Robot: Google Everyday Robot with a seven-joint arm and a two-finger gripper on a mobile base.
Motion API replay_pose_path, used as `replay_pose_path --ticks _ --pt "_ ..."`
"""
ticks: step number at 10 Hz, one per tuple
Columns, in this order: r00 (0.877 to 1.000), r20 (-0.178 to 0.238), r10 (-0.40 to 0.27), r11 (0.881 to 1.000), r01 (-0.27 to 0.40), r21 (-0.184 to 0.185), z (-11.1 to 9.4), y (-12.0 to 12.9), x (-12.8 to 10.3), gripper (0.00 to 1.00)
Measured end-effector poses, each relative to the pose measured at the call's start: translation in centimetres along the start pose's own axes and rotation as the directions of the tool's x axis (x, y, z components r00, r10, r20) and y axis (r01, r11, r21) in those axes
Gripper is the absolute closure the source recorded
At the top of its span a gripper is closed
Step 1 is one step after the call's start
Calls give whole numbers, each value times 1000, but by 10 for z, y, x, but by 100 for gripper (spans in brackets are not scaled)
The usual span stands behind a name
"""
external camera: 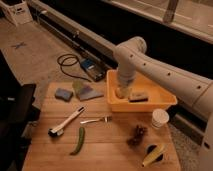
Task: Place apple in tray
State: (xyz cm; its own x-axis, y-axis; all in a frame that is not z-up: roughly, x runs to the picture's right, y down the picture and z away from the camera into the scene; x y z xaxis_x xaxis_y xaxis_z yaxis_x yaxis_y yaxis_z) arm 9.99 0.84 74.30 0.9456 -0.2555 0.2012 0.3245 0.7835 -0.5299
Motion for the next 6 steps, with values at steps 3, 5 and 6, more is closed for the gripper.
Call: replay_pose_path --ticks 3,5,6 --pt "1000 -1 2 1000 -2 -4 2 1 -1 100" --pt "999 -21 35 999 -35 5 5 -8 10 100" --pt "998 -26 58 998 -58 14 7 -21 19 100"
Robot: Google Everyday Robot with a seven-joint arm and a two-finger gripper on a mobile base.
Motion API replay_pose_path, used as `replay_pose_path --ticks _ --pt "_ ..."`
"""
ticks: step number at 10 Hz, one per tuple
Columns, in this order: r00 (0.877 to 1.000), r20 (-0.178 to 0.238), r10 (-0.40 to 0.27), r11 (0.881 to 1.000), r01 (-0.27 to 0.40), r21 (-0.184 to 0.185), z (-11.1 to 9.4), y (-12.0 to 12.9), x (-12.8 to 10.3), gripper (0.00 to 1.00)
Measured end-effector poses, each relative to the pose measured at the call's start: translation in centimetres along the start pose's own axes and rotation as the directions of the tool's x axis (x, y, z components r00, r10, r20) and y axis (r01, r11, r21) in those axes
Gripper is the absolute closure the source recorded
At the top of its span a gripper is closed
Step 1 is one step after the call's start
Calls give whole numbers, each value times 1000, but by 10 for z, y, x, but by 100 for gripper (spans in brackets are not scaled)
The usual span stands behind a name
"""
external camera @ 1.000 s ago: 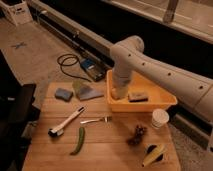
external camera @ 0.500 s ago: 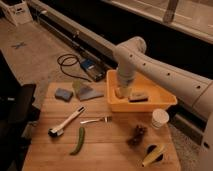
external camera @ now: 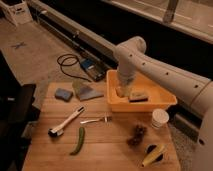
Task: Place apple in tray
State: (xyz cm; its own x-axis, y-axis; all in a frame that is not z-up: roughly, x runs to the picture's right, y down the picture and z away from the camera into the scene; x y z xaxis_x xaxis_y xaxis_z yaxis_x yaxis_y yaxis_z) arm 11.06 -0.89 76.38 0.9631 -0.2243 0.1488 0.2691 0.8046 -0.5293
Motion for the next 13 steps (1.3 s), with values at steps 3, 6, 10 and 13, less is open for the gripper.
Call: replay_pose_path --ticks 3,6,10,13 --pt "994 -2 110 994 -110 -3 17 -37 34 97" --pt "962 174 211 977 -214 1 47 -38 68 67" --pt "865 449 224 964 -263 26 54 -22 85 27" --pt "867 471 161 981 -193 20 60 -17 58 20"
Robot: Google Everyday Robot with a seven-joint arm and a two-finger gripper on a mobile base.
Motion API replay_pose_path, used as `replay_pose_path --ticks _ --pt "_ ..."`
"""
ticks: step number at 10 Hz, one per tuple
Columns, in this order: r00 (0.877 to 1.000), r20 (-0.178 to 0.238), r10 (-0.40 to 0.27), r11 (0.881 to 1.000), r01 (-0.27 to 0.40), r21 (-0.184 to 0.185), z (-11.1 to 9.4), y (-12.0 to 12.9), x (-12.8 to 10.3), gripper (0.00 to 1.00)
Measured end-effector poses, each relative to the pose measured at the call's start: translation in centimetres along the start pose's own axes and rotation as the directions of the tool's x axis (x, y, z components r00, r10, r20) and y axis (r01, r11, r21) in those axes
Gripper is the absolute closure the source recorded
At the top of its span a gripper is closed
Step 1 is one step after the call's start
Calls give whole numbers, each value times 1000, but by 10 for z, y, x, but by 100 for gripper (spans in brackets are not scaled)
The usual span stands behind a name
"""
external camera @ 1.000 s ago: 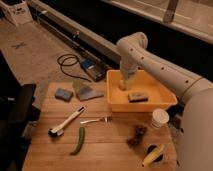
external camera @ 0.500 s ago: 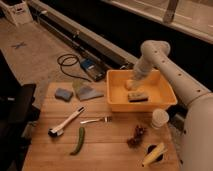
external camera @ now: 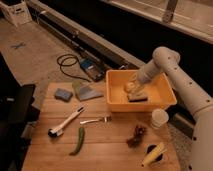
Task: Place apple in tray
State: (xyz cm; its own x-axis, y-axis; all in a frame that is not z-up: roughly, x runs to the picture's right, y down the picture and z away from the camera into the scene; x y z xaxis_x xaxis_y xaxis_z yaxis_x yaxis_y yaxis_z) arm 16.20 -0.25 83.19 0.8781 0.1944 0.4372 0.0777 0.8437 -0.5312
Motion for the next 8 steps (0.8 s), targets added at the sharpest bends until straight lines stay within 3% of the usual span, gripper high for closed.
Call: replay_pose_path --ticks 2,8 --pt "1000 3 -27 999 27 -26 11 4 -12 20" --pt "1000 3 -26 999 26 -27 10 5 -11 20"
